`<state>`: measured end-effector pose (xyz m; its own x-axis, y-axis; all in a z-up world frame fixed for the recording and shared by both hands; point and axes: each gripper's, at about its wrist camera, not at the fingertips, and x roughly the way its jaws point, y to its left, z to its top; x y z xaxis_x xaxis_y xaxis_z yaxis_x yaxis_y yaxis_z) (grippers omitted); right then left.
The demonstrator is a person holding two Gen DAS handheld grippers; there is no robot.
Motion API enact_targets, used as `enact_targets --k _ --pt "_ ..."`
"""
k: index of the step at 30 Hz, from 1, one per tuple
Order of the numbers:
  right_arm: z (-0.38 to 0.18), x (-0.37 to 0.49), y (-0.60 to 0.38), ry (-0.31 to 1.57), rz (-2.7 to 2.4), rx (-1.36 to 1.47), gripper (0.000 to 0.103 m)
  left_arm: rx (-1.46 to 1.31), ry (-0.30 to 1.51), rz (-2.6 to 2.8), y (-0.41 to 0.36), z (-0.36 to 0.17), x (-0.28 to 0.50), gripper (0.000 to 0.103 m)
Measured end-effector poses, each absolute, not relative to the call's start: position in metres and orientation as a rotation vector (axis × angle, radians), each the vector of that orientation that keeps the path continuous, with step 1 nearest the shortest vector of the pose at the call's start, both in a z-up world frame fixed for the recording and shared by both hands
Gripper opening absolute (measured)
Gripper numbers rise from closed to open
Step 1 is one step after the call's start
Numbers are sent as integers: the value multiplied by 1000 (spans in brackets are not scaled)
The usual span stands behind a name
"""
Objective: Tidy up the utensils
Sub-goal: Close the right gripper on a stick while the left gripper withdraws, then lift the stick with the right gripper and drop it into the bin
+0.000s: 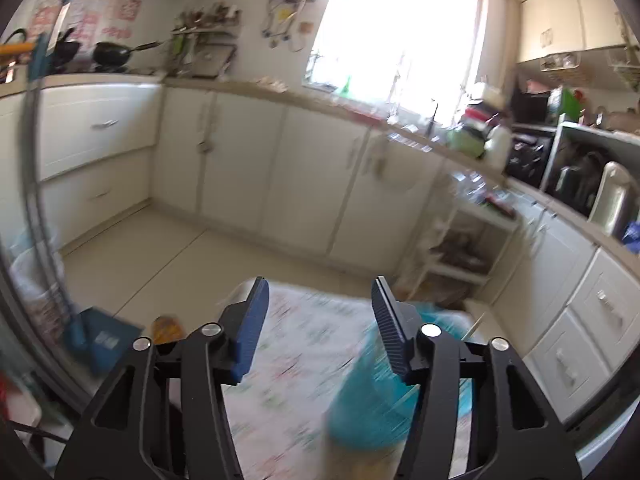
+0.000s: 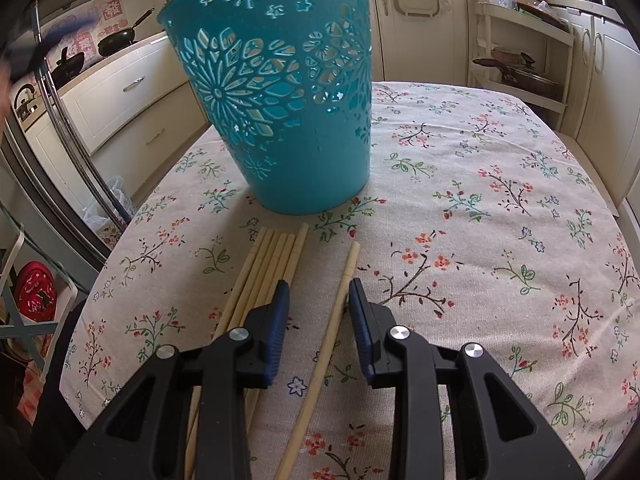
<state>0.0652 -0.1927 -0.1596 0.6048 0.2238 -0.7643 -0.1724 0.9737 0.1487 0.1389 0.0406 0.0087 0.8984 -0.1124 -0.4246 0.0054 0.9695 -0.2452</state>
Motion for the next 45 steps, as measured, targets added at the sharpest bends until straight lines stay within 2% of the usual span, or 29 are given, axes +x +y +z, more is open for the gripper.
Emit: enact_targets --k 2,7,13,16,18,19,20,25,28,32,37,40,45 --pt "-160 65 -194 893 223 68 26 -209 511 -38 48 -17 133 54" --pt "-158 67 -207 928 211 179 26 -146 749 -40 42 -96 141 54" --pt "-157 65 -197 920 167 78 25 -86 867 -75 25 -141 150 59" --pt "-158 69 -187 906 136 -1 24 -59 873 -71 19 -146 152 61" --pt "-157 68 -183 906 136 -57 17 -42 874 -76 14 -147 153 63" --pt "-157 68 -183 914 152 -69 10 -31 876 -82 12 -147 152 65" --pt "-155 68 -183 933 175 -77 9 -18 876 -85 9 -148 151 67" --pt "-153 68 -187 985 210 -141 9 8 889 -87 0 -145 155 81" --pt "-154 65 -186 975 209 -164 8 26 928 -96 -3 -150 159 83" --pt "-146 62 -202 986 221 -17 6 34 957 -107 -4 -155 162 85" --pt "-105 50 -233 902 313 234 6 34 961 -112 -5 -156 161 88" --pt "-62 48 -247 797 374 350 6 44 965 -112 -7 -156 161 89" --pt "5 72 -242 611 420 413 6 42 965 -110 -7 -157 162 89"
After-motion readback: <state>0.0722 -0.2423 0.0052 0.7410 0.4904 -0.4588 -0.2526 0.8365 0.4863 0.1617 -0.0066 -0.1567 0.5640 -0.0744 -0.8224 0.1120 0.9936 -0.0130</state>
